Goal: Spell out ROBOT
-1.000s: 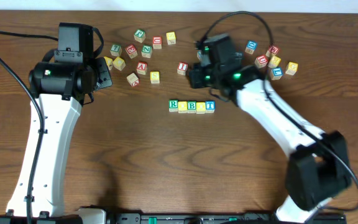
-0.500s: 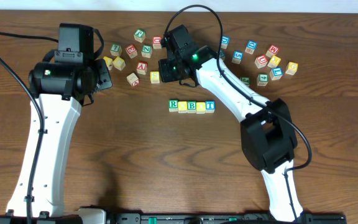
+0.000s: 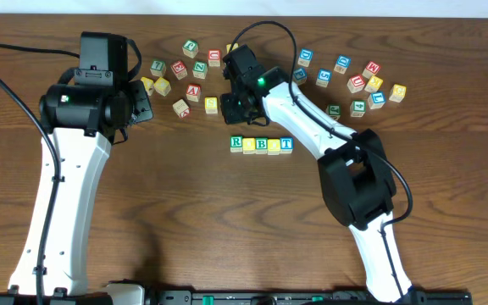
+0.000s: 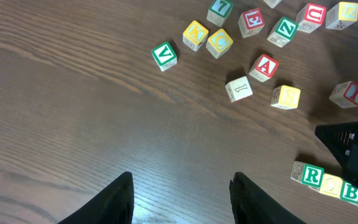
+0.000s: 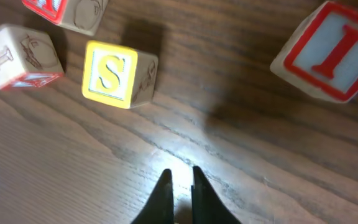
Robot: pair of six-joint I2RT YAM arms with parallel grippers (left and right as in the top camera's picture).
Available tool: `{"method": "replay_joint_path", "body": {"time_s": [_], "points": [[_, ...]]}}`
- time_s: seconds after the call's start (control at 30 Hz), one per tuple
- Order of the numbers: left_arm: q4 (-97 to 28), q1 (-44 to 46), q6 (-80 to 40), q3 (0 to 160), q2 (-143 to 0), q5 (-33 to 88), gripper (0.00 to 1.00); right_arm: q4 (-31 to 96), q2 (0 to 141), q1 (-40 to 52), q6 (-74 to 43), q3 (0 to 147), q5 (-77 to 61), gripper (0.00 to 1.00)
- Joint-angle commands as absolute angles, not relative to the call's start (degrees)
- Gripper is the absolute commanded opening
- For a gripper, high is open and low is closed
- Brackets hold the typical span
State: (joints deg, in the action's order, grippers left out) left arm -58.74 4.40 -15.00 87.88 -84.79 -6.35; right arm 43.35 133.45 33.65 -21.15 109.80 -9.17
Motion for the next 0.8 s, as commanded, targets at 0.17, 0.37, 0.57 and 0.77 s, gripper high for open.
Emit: {"method": "replay_joint_path", "body": {"time_s": [0.17,0.37,0.57,0.77], "points": [[-59.05,4.43,-15.29,89.1,-84.97,-6.72,0.49,47.2,134.72,36.69,-23.46,110.34,-4.54,0.01],[-59.05,4.43,-15.29,89.1,-84.99,-6.7,0.49,47.2,134.76,37.98,-24.73,109.8,-3.16,0.01],[-59.07,4.43,-15.29,89.1,-84.99,-6.72,0.49,47.83,134.8,38.2,-26.59,109.8,-1.37,0.01],[-59.05,4.43,-15.29,89.1,-84.99,-6.72,0.49,47.88,135.04,38.26,-27.16,109.8,0.23,0.01]]}}
